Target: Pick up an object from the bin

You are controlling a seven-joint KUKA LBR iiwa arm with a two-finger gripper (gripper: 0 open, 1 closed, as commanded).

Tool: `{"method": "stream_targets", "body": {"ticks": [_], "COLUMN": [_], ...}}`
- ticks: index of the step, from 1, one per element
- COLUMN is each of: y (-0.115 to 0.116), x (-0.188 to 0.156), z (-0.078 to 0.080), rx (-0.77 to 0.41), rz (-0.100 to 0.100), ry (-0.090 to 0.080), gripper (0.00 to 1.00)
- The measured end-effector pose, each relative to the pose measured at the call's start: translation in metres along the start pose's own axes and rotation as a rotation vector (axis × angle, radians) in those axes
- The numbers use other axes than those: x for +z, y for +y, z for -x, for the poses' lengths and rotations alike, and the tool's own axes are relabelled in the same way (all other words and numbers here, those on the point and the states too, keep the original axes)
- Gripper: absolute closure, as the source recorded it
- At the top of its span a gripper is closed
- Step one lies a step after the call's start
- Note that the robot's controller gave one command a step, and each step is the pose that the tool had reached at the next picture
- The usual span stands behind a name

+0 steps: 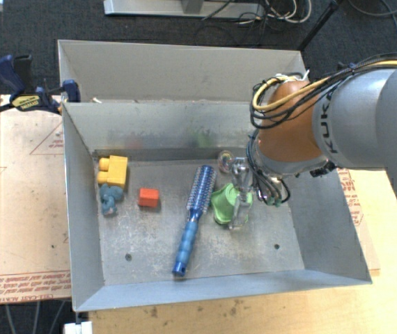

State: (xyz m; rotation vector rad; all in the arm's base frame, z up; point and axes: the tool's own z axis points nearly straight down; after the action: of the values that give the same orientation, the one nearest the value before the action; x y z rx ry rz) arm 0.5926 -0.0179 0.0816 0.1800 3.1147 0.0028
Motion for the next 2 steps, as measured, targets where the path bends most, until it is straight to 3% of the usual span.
{"method": "stream_targets", "body": {"ticks": [1, 2], "y": [0.049, 0.060], "x": [0.000, 0.000], "z": [0.017, 0.029], "rx": [0.536, 0.078], "rz": [0.003, 0.003], "ry": [-0.009, -0.010], "gripper": [0.00, 0.00]}}
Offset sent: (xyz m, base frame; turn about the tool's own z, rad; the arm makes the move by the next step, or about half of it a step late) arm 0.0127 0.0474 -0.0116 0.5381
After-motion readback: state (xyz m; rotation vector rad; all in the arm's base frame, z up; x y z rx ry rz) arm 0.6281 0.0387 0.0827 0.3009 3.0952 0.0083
